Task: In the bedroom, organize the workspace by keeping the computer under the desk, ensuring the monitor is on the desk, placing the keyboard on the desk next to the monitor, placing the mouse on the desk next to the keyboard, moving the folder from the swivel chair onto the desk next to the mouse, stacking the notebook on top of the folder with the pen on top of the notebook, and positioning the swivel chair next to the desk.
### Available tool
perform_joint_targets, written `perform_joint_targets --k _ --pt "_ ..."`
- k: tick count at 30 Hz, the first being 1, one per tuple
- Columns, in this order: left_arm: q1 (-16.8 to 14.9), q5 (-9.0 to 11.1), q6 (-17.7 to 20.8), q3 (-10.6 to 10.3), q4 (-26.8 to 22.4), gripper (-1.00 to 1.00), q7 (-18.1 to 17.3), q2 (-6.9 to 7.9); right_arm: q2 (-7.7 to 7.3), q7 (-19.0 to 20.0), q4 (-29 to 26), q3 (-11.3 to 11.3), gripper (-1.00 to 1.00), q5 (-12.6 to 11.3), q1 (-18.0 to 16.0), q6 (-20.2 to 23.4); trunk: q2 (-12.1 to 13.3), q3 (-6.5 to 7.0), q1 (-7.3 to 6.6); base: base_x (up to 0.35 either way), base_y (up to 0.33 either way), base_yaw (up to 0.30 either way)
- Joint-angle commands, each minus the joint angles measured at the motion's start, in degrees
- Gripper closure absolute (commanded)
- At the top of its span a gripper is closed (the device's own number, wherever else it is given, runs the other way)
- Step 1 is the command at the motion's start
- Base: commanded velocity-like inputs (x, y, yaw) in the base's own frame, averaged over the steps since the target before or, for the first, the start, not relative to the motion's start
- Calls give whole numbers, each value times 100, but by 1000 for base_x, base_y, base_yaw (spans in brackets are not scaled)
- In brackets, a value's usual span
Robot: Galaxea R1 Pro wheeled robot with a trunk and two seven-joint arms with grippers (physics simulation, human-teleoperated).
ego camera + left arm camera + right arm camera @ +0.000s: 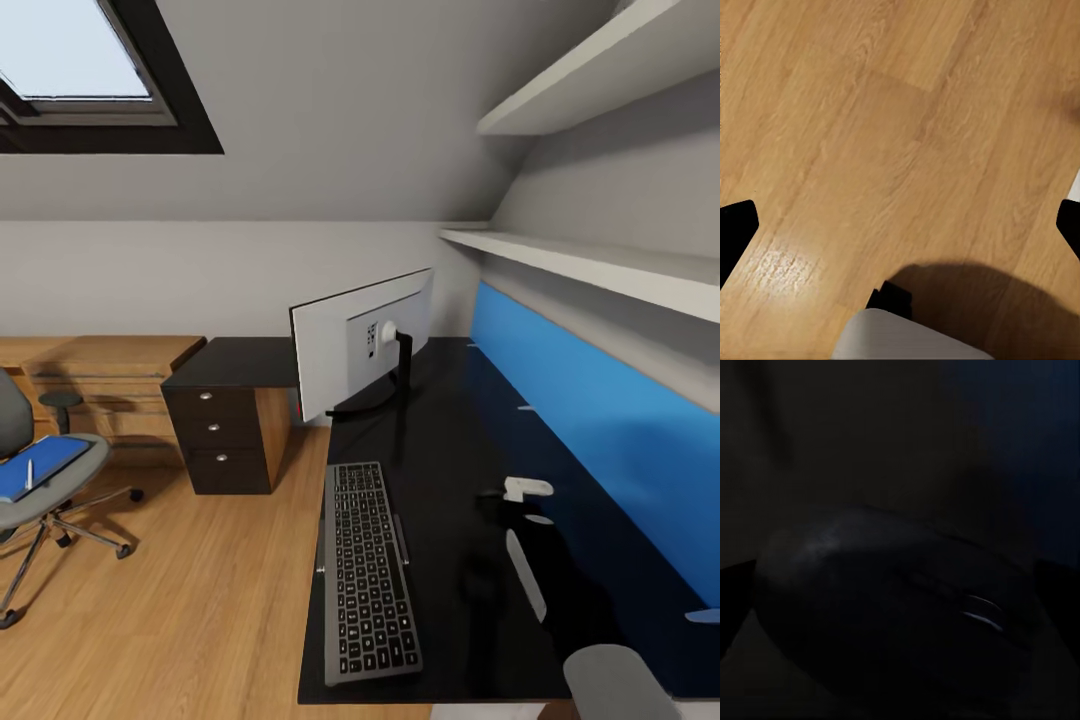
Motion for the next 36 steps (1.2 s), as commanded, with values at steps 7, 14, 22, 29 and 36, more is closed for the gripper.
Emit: perform_joint_targets --k 7,14,22,29,36 --pt "3 44 -151 0 -4 -100 11 -10 546 -35 -1028 19 100 19 448 752 279 121 -154 0 0 16" --pt "3 44 -274 -2 -3 -100 11 -12 677 -111 -1131 40 100 25 532 832 399 175 -220 0 0 206" --pt "3 36 -296 -10 25 -100 -29 -8 690 -155 -1151 222 100 15 612 853 399 175 -220 0 8 149" --pt "3 35 -298 -11 49 -100 -33 -5 681 -148 -1155 468 100 14 668 810 399 175 -220 0 231 10" --pt "3 37 -298 -11 50 -100 -33 -3 693 -151 -1159 489 100 -14 671 802 399 175 -220 0 312 1"
